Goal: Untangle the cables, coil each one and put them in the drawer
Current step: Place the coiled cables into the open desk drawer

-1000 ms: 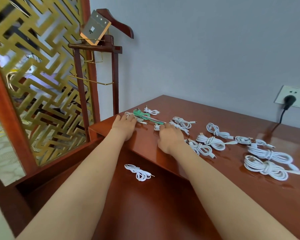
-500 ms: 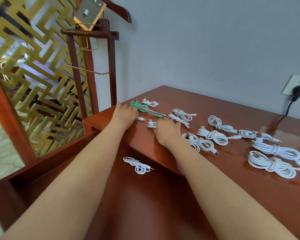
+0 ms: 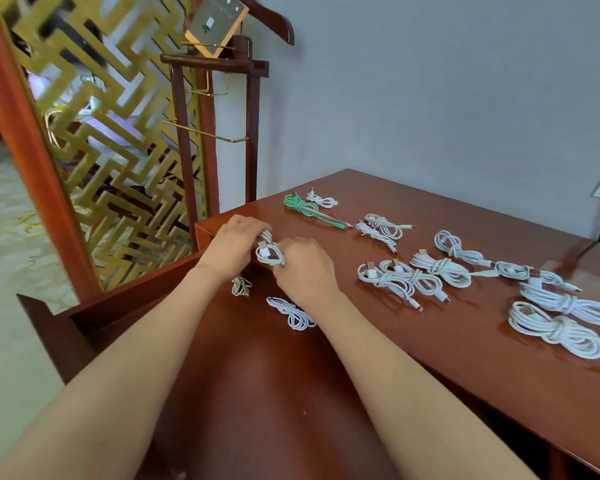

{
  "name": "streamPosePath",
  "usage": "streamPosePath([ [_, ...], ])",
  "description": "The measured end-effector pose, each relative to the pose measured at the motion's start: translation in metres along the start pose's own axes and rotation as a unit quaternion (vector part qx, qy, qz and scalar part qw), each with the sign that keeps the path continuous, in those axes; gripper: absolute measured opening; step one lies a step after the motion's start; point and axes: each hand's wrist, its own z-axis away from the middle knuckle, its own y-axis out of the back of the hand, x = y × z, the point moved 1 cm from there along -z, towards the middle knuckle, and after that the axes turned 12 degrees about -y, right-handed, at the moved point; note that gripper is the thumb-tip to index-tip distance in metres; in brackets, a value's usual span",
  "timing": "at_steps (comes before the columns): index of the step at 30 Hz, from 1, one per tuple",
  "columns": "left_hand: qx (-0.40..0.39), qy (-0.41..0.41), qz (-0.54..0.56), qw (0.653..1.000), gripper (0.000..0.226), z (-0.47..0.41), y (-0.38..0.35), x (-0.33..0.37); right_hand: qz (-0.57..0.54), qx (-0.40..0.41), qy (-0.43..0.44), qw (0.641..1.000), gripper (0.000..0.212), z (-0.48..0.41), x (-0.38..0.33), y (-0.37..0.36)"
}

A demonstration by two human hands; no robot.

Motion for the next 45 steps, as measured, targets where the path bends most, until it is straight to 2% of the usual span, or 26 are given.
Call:
streamPosePath([
  [4, 0.001, -0.076, 0.015, 0.997, 0.025, 0.004, 0.022, 0.000, -0.036, 0.001, 0.010, 0.999, 0.021, 0.010, -0.012, -0.010],
  [11, -0.032, -0.063, 0.005, 0.998, 0.028, 0.046, 0.037, -0.016, -0.010, -0.024, 0.028, 0.999, 0.017, 0.032, -0.013, -0.018],
  [13, -0.082, -0.059, 0.014, 0.995, 0.029, 0.061, 0.029, -0.017, -0.001, -0.047, 0.032, 0.998, 0.017, 0.040, -0.014, -0.023],
  [16, -0.227, 0.062, 0.024, 0.972, 0.034, 0.071, 0.021, -0.023, 0.011, -0.086, 0.010, 0.996, 0.018, 0.046, -0.010, -0.030],
  [18, -0.281, 0.083, 0.027, 0.956, 0.035, 0.069, 0.020, -0.026, 0.018, -0.120, -0.009, 0.993, 0.014, 0.047, -0.007, -0.032],
  [20, -0.300, 0.083, 0.024, 0.950, 0.036, 0.065, 0.020, -0.025, 0.023, -0.148, -0.018, 0.989, 0.008, 0.047, -0.004, -0.035],
  [25, -0.329, 0.086, 0.015, 0.940, 0.045, 0.062, 0.019, -0.030, 0.040, -0.199, -0.027, 0.979, 0.011, 0.047, 0.000, -0.041],
  [29, -0.362, 0.079, -0.016, 0.929, 0.055, 0.058, 0.026, -0.029, 0.046, -0.211, -0.010, 0.976, 0.024, 0.045, 0.001, -0.036],
  [33, -0.329, 0.054, -0.058, 0.941, 0.049, 0.043, 0.044, -0.014, 0.014, -0.151, 0.012, 0.988, 0.025, 0.036, -0.001, -0.018],
  [38, -0.264, 0.042, -0.066, 0.961, 0.038, 0.005, 0.057, 0.010, -0.061, -0.083, -0.034, 0.994, 0.022, 0.017, 0.003, 0.015],
  [42, -0.226, 0.001, -0.084, 0.970, 0.031, -0.034, 0.048, 0.035, -0.022, -0.032, -0.070, 0.997, 0.026, 0.000, 0.025, 0.030],
  [45, -0.223, -0.024, -0.108, 0.968, 0.032, -0.061, 0.032, 0.050, 0.018, -0.025, -0.101, 0.994, 0.027, -0.011, 0.045, 0.036],
])
